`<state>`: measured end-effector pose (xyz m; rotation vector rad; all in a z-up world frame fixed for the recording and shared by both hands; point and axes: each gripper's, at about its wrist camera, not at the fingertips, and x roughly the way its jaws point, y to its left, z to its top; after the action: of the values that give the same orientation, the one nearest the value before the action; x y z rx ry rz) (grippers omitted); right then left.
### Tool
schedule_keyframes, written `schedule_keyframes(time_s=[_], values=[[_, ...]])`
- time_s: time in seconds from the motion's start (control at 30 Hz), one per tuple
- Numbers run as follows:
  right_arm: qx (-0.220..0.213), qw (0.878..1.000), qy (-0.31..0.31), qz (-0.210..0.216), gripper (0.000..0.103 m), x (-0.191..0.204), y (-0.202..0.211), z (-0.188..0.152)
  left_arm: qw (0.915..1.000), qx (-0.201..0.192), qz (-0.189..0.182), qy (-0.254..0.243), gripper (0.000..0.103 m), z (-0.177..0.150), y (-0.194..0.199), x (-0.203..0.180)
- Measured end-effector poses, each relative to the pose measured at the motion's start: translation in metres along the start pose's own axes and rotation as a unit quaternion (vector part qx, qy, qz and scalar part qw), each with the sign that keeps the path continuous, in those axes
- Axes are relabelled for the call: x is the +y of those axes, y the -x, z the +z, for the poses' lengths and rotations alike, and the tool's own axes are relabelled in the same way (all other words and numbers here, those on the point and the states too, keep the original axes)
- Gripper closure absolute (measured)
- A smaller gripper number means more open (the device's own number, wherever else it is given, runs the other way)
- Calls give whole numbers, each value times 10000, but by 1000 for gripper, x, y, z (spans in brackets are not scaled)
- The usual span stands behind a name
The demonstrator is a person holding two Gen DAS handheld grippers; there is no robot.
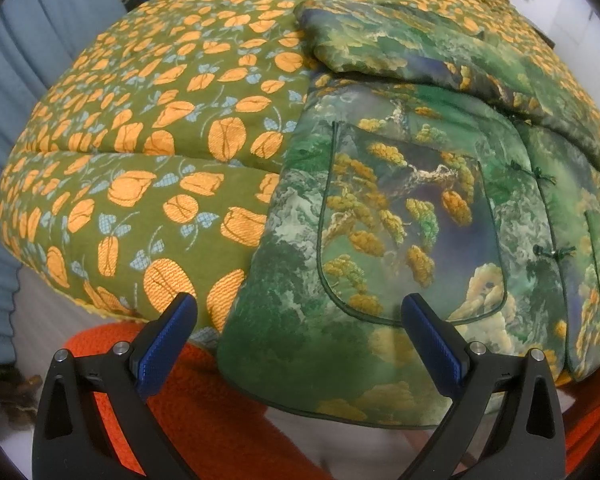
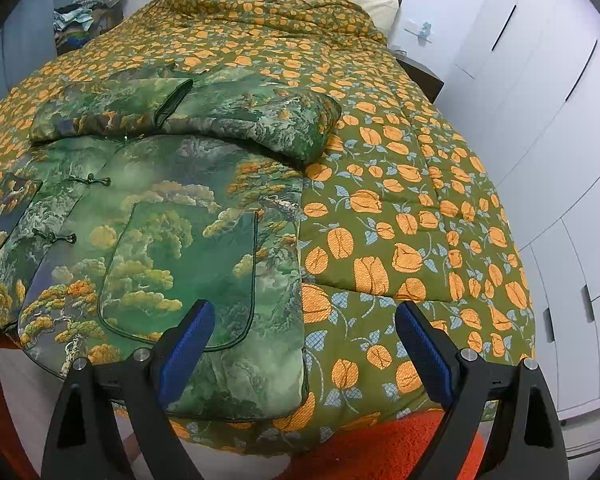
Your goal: Fold large clothes
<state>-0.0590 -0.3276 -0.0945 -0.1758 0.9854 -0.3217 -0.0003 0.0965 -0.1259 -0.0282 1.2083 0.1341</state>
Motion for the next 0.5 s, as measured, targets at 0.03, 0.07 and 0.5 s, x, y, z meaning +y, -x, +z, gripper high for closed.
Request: schedule_keyframes(time_s=[0.03,0.07,0.5], values=[[-1,10000,-1,-7,12,0,0,0,10000,1,4,-2,1,0,0,0],[5,10000,-5,-4,12,1,0,0,10000,2,0,-4,1,0,0,0],[905,9829,-1174,1088,12,-47,-45,-22,9929,692,-859,453,1,-8,-27,30]])
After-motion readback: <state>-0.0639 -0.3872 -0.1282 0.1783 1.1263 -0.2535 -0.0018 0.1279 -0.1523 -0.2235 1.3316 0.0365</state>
